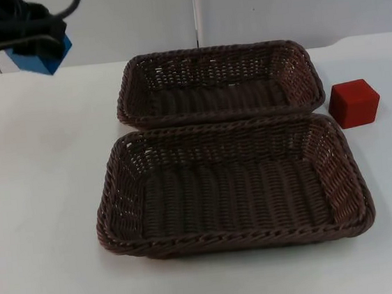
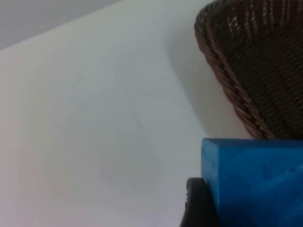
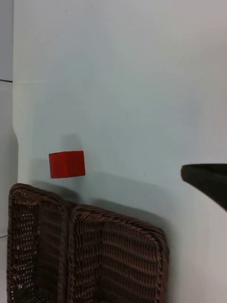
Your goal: Pick up one cube with the left hand and place it into the upper basket. Pick up one cube with the right hand and place it into the lower basket.
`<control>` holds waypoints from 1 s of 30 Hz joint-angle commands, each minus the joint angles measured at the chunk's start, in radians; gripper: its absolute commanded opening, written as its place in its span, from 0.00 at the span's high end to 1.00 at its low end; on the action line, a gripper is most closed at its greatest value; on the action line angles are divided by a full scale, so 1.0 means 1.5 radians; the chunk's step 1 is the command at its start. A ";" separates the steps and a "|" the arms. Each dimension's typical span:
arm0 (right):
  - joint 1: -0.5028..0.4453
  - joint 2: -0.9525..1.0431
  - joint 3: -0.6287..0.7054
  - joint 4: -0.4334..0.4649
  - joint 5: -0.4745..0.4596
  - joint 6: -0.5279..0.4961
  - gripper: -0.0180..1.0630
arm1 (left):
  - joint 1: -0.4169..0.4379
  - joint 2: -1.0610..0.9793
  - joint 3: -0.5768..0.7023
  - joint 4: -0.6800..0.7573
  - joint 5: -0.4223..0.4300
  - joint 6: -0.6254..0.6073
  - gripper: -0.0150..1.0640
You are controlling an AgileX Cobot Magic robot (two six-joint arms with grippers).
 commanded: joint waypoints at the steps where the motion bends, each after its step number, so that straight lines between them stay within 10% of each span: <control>1: -0.004 -0.003 0.004 -0.002 -0.005 -0.007 0.01 | -0.003 -0.014 -0.003 -0.015 0.000 -0.007 0.99; 30: -0.004 -0.003 0.004 -0.002 -0.005 -0.015 0.01 | -0.018 -0.014 -0.003 -0.086 -0.038 0.013 0.99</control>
